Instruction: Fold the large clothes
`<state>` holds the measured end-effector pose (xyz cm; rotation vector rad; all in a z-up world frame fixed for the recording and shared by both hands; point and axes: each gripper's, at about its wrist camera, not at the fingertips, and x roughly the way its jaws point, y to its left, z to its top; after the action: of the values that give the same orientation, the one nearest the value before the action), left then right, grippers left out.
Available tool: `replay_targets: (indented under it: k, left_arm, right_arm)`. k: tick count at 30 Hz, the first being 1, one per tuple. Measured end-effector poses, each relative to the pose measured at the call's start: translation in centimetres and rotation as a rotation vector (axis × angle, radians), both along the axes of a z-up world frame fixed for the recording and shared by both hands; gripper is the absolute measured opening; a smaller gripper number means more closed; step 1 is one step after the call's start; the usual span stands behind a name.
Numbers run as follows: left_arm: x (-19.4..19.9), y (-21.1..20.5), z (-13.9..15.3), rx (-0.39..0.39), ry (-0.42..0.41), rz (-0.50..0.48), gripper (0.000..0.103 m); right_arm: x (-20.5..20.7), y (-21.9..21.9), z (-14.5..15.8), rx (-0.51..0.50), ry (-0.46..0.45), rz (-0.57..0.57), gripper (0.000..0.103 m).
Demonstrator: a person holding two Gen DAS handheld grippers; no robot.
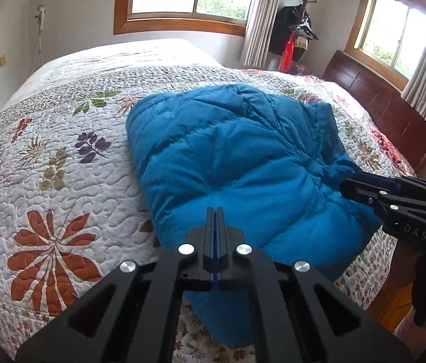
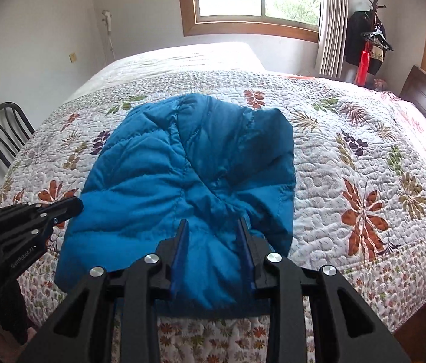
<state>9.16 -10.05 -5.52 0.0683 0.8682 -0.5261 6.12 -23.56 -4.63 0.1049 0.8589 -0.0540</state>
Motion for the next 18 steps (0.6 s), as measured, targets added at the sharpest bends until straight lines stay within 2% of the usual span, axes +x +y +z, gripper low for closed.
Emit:
replay_targets:
  k: [3, 6, 11, 15, 18]
  left_arm:
    - [-0.7, -0.4, -0.5, 0.018, -0.026, -0.005, 0.000]
    - [-0.6, -0.3, -1.2, 0.009, -0.012, -0.013, 0.000]
    - [-0.7, -0.6, -2.0, 0.021, -0.010, -0.021, 0.000]
    - [-0.7, -0.8, -2.4, 0.020, -0.012, -0.021, 0.000]
    - [-0.7, -0.8, -2.6, 0.019, -0.013, -0.016, 0.000]
  right_arm:
    - [-0.8, -0.5, -1.2, 0.008, 0.029, -0.013, 0.026]
    - [-1.0, -1.0, -3.2, 0.043, 0.064, -0.021, 0.026]
    - [-1.3, -1.4, -5.7, 0.107, 0.058, -0.039, 0.026]
    - [-1.4, -2.0, -6.4, 0.159, 0.045, -0.035, 0.026]
    - [-1.4, -2.0, -6.3, 0.159, 0.043, -0.036, 0.026]
